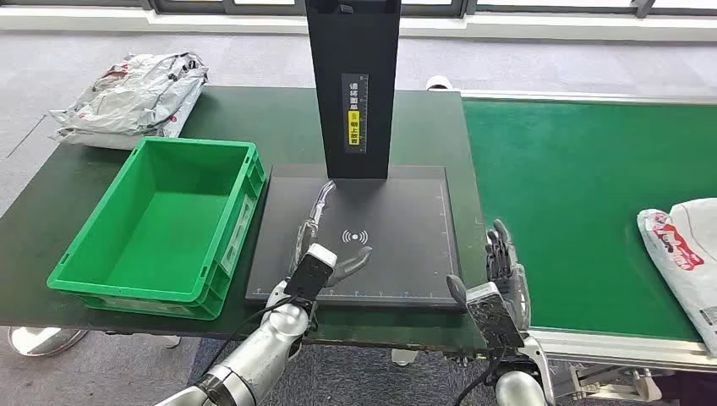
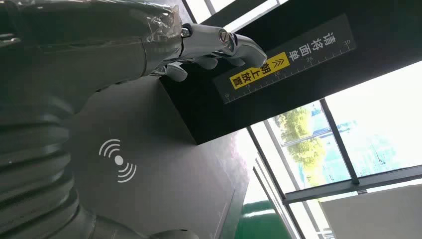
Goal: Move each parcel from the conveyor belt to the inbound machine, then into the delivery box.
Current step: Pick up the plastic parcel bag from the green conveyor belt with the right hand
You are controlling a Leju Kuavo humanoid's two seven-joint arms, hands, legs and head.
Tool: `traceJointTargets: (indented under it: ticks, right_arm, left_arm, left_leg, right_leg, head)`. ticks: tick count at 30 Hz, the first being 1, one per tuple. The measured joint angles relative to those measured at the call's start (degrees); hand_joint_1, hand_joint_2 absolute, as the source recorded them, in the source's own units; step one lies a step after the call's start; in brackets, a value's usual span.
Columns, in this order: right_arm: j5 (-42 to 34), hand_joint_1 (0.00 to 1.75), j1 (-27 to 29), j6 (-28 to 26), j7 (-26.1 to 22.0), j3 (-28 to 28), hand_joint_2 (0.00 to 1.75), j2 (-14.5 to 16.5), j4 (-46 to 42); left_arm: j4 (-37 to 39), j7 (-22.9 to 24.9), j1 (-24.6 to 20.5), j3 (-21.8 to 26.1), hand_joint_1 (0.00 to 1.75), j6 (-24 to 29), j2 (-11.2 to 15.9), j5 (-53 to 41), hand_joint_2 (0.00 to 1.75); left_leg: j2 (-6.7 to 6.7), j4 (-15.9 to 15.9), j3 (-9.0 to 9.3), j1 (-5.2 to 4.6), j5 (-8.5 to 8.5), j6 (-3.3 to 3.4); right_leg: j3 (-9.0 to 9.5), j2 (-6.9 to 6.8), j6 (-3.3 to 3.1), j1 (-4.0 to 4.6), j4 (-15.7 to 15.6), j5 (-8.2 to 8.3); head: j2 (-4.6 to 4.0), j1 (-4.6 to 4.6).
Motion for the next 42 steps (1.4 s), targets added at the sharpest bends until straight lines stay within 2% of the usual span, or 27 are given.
traceJointTargets:
  ticks: [11,15,20,27,33,39,42]
  right_arm:
    - [2.0,0.00,-3.0,-3.1,2.8,-5.0,1.75,0.3,3.6]
    - [5.5,0.00,-3.9,-5.9,4.9,-6.8,1.75,0.2,5.7]
    - [13.9,0.00,-6.8,-10.6,10.2,-9.8,1.75,-0.1,12.0]
    - [29.8,0.00,-12.7,-19.1,18.1,-14.5,1.75,-2.0,26.3]
    - [44.2,0.00,-17.9,-20.2,24.9,-19.5,1.75,-4.0,37.2]
    - [53.9,0.00,-23.3,-20.3,31.2,-23.3,1.75,-5.7,45.8]
    - [55.8,0.00,-25.6,-20.3,32.6,-24.4,1.75,-6.5,49.4]
  left_arm:
    - [1.6,0.2,-1.9,0.0,0.00,0.1,-1.2,-0.5,1.75]
    - [2.5,0.2,-2.7,0.0,0.00,0.2,-1.6,-0.6,1.75]
    - [4.4,1.2,-4.1,0.0,0.00,1.4,-2.7,-2.0,1.75]
    - [7.3,1.3,-5.5,0.0,0.00,4.7,-4.6,-3.0,1.75]
    - [9.5,1.1,-6.9,0.0,0.00,7.7,-5.1,-2.3,1.75]
    - [11.5,0.6,-7.9,0.0,0.00,14.4,-4.9,-4.0,1.75]
    - [11.8,0.1,-8.0,0.5,0.00,12.8,-4.2,-1.2,1.75]
  left_leg:
    - [-0.02,0.0,0.00,-0.01,0.01,0.01]
    - [-0.02,0.0,0.00,-0.01,0.01,0.01]
    - [-0.02,0.0,0.00,-0.02,0.00,0.01]
    - [-0.03,0.0,0.00,-0.06,0.02,0.04]
    - [-0.01,0.0,0.00,-0.07,0.03,0.05]
    - [-0.03,0.0,-0.01,-0.07,0.04,0.06]
    - [-0.03,0.0,-0.01,-0.07,0.04,0.06]
  right_leg:
    - [0.01,0.00,0.01,-0.01,0.0,0.01]
    - [0.01,0.00,0.01,-0.01,0.0,0.01]
    - [0.01,0.00,0.01,-0.02,0.0,0.01]
    - [0.01,0.00,0.06,-0.09,0.0,0.05]
    - [0.00,0.01,0.06,-0.11,0.0,0.05]
    - [0.01,0.00,0.06,-0.11,0.0,0.05]
    - [0.01,0.01,0.06,-0.11,0.0,0.05]
  head:
    - [0.00,0.00]
    - [0.00,0.00]
    - [0.00,0.00]
    - [-0.01,0.00]
    - [0.01,0.00]
    - [-0.01,0.00]
    - [0.00,0.00]
